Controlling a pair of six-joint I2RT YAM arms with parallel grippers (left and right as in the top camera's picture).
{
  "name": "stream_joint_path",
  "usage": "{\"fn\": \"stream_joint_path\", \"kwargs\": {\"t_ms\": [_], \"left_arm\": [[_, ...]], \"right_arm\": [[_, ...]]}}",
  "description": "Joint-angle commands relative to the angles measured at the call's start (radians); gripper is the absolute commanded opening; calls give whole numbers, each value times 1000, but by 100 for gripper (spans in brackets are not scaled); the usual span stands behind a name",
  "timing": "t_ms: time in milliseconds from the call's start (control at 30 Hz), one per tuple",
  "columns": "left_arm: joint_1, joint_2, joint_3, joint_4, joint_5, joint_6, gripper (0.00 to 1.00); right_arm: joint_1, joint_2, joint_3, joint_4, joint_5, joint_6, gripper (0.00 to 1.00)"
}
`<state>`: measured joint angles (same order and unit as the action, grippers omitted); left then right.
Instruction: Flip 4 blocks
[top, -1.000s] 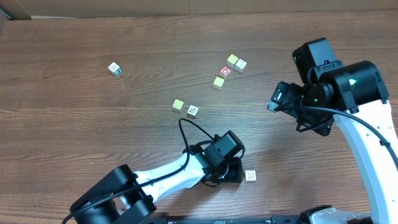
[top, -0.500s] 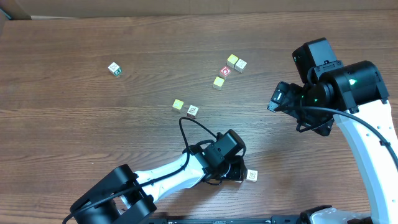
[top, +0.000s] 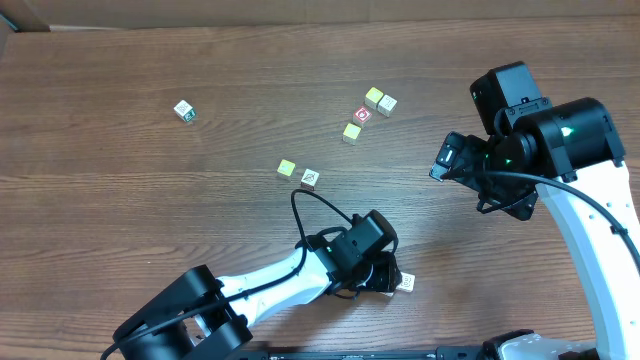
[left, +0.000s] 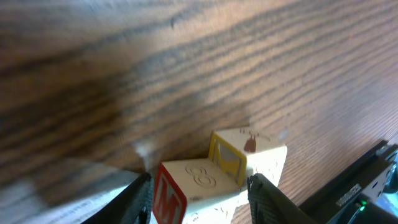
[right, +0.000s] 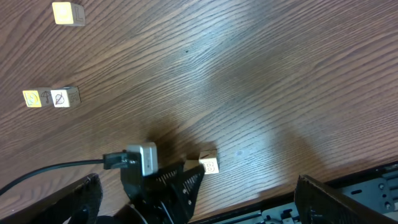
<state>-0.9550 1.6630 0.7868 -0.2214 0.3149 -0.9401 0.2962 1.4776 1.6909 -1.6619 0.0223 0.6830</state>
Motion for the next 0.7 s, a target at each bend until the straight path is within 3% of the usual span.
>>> {"fn": "stream_joint_path", "kwargs": {"t_ms": [0,167,300,367,467,667], "left_arm": [[33,-2,2,11,-13,26,46],[89,-73,44,-6,-29,73,52],[177,-138,92,-126,-99,119,50],[245,-143,124,-194,-99,206,46],[353,-140,172,-286,-78,390,50],[526,-131,235,-359,-84,660,69]], "right_arm": [[-3,-3,-5,2,-1,-4,100],[-3,-3,-5,2,-1,-4,100],[-3,-3,-5,2,-1,-7,100],[-3,-3,-5,-1,-2,-8,100],[-1,-3,-5,-6,-14,-12,100],[47,-3,-5,-9,-56,-26,100]]}}
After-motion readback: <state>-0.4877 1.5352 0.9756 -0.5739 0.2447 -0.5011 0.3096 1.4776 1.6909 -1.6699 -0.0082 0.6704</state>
